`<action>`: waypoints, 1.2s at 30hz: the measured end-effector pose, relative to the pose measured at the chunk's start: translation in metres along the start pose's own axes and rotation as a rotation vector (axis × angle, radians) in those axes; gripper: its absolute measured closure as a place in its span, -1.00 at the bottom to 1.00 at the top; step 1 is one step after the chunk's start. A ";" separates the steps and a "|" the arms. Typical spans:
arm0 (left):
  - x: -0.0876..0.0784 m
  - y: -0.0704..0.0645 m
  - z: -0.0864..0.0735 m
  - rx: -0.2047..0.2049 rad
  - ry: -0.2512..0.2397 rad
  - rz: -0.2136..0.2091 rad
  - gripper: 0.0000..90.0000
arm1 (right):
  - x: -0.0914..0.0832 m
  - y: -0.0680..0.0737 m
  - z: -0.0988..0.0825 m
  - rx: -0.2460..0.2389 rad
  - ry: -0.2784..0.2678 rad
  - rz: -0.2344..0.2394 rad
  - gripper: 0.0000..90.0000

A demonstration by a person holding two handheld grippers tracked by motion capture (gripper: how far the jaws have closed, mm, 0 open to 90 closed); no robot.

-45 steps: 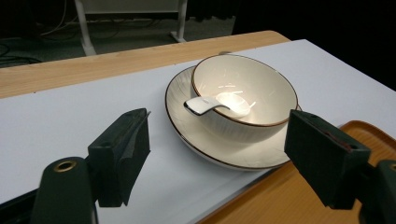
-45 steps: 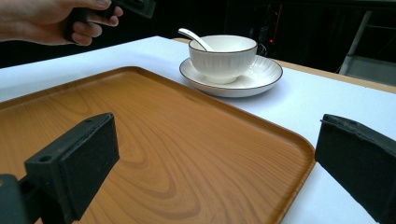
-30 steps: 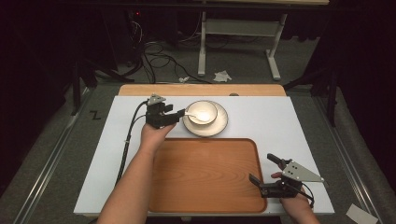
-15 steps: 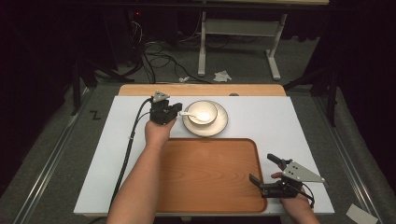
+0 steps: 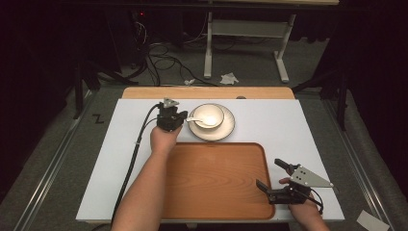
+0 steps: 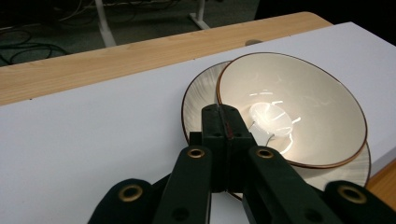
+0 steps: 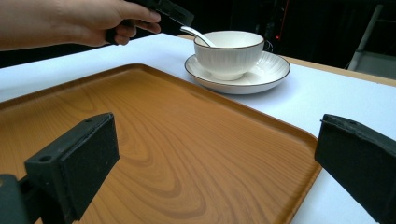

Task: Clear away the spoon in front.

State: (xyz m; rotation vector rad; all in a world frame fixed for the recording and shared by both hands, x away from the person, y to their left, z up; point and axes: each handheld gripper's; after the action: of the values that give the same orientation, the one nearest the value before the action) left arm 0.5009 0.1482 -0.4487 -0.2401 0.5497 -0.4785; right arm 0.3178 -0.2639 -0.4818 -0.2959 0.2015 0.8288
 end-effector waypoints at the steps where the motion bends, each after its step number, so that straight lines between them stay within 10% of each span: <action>1: 0.001 0.000 -0.001 0.008 0.002 0.009 1.00 | 0.000 0.000 0.000 0.000 0.000 0.001 -0.98; 7: 0.008 0.003 -0.005 0.007 0.044 0.059 1.00 | 0.002 0.001 0.000 0.001 0.009 0.004 -0.98; 25: 0.003 -0.011 -0.024 0.033 0.107 -0.030 1.00 | 0.002 0.002 0.000 -0.006 0.005 0.014 -0.98; 36: -0.005 -0.021 -0.032 0.035 0.096 -0.078 0.57 | 0.003 0.003 0.001 -0.011 0.010 0.015 -0.98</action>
State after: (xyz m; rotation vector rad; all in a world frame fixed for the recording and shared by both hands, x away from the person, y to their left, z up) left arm 0.4714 0.1295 -0.4659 -0.2064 0.6269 -0.5769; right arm 0.3177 -0.2601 -0.4827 -0.3092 0.2086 0.8439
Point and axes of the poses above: each handheld gripper's, and its own axes: x roughly forward along the jaws, z roughly out of its top, y roughly to its left, and after that the axes turned 11 degrees about -x, right-handed
